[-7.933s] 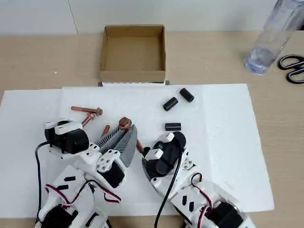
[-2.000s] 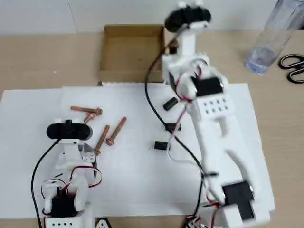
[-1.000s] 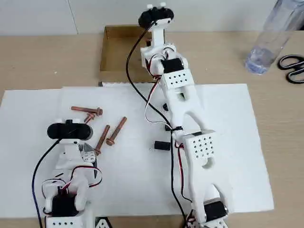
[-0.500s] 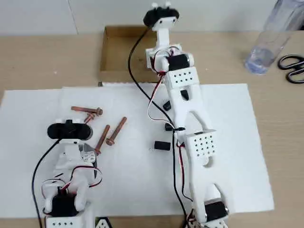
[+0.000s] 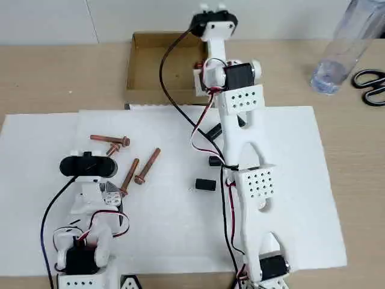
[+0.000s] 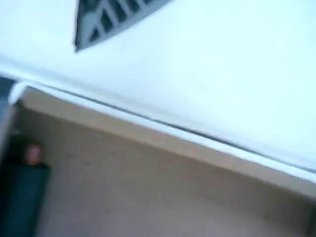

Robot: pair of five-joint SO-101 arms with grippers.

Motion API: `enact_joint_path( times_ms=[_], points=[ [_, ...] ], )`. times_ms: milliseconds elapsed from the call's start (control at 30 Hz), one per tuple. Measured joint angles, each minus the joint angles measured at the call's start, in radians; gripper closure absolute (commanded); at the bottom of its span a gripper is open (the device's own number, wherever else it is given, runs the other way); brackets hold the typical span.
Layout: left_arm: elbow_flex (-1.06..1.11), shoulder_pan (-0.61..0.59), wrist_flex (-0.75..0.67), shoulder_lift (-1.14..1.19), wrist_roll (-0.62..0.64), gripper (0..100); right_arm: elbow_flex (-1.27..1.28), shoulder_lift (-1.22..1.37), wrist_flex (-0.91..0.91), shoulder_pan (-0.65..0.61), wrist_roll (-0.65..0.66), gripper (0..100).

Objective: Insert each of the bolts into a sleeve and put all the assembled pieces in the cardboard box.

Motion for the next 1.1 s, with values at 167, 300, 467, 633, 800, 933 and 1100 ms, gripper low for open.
enact_joint_path(
  times_ms=[167,300,467,633,800,933,1100],
  points=[
    [0.0,0.0,0.0,0.0,0.0,99,0.005,0.0,0.012,0.008,0.0,83.5],
    [0.0,0.0,0.0,0.0,0.0,99,0.11,-0.008,0.015,0.005,0.029,86.1],
    [0.0,0.0,0.0,0.0,0.0,99,0.353,-0.161,0.015,0.005,0.04,86.1],
    [0.0,0.0,0.0,0.0,0.0,99,0.583,-0.269,0.015,0.006,-0.023,86.1],
    [0.0,0.0,0.0,0.0,0.0,99,0.629,-0.281,0.015,0.005,-0.146,86.1],
    [0.0,0.0,0.0,0.0,0.0,99,0.632,-0.281,0.015,0.005,-0.198,86.1],
    [0.0,0.0,0.0,0.0,0.0,99,0.635,-0.281,0.011,0.005,-0.328,86.1]
  ],
)
